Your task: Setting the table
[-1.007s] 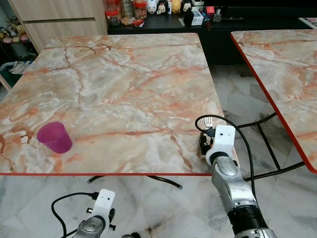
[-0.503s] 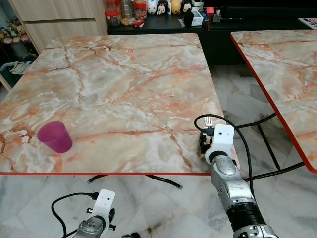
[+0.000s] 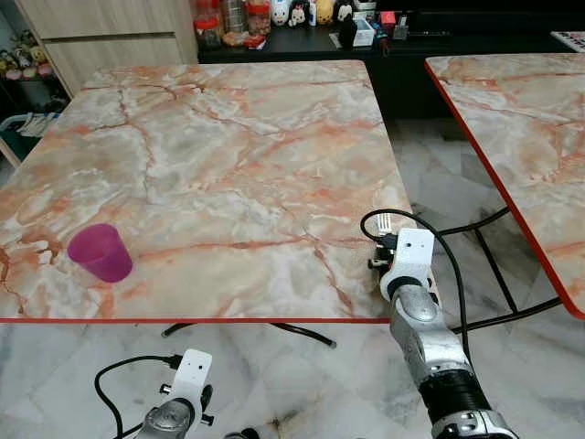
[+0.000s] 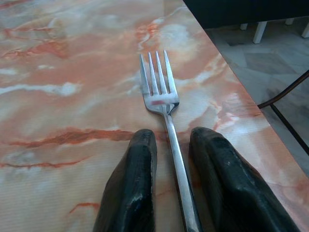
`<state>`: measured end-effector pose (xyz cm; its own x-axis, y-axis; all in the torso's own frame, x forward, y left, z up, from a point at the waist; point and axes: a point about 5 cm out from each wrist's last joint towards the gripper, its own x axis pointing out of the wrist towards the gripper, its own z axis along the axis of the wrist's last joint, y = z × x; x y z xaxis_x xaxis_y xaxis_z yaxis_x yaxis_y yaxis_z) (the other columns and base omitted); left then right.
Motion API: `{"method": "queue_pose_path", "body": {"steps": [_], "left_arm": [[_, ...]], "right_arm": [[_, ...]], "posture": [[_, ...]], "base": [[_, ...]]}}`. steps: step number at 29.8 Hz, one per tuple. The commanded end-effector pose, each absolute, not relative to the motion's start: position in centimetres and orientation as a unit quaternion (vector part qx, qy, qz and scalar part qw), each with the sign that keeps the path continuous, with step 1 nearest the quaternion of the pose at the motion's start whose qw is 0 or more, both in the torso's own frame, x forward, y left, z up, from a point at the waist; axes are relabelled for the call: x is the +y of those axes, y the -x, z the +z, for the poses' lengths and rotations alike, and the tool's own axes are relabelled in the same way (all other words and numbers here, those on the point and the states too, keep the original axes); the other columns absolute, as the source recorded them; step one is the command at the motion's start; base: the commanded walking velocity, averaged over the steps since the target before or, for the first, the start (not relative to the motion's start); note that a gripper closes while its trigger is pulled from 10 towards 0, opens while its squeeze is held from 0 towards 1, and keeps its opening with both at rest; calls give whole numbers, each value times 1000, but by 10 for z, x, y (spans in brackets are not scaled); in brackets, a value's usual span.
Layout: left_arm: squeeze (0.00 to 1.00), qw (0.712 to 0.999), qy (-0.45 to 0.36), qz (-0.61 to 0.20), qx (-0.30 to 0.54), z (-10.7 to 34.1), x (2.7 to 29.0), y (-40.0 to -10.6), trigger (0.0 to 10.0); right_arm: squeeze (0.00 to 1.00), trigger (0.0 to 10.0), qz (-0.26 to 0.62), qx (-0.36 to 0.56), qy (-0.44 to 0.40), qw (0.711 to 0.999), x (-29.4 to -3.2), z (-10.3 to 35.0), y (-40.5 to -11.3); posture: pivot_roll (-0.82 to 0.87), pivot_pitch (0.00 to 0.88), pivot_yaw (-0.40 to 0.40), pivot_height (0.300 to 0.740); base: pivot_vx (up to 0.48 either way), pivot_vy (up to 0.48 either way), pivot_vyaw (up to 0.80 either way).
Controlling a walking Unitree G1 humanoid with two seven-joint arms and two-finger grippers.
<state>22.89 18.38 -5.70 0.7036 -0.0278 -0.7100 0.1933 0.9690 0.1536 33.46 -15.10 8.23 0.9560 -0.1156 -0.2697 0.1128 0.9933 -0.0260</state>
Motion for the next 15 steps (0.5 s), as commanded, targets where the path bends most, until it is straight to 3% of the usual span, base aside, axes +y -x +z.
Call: {"method": "queue_pose_path", "body": {"steps": [1, 15], "left_arm": [[0, 912, -108, -56, 392, -61, 186, -223, 10000], [0, 910, -112, -61, 394, -61, 187, -223, 10000]], "right_arm": [[0, 0, -64, 156, 5, 986, -153, 75, -333], [0, 0, -38, 132, 17, 990, -138, 79, -334]], "posture": [[-38, 113, 25, 740], [-40, 110, 32, 740]], "base": [[0, 0, 0], [0, 0, 0]]}}
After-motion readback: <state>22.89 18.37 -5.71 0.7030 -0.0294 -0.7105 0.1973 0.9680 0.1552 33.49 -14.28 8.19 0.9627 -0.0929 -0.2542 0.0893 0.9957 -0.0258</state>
